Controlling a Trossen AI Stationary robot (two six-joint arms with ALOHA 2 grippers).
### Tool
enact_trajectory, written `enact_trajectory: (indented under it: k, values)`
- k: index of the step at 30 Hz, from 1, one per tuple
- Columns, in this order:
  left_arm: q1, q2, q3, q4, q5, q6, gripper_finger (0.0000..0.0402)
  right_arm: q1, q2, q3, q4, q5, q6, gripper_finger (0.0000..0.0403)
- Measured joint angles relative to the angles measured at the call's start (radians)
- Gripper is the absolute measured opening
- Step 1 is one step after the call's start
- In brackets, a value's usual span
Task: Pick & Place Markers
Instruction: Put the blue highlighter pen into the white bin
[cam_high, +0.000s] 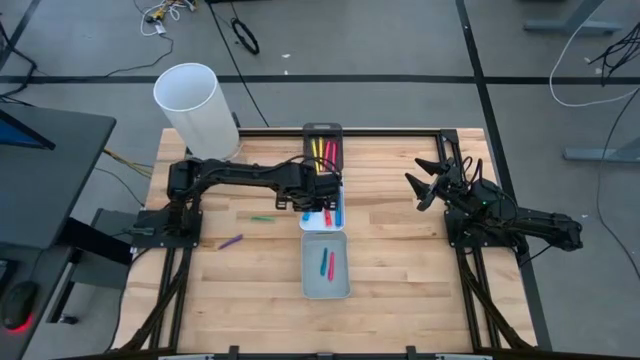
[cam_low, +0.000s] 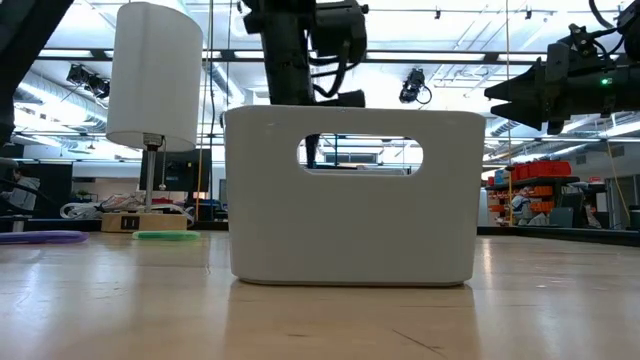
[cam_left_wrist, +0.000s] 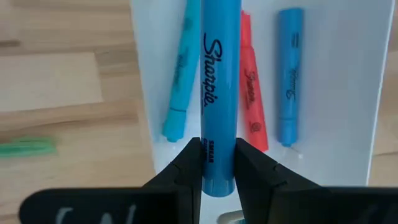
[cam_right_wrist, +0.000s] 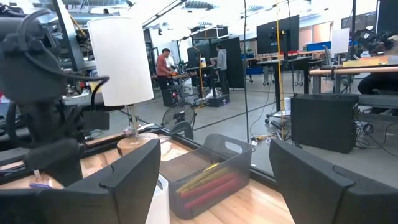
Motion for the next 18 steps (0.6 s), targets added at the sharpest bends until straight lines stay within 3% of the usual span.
enact_trajectory:
  k: [18]
  values:
    - [0.018,0.125,0.0,0.101,0.079,0.049,0.0073,0.0,0.0,0.0,0.0,0.0,0.0,0.0302]
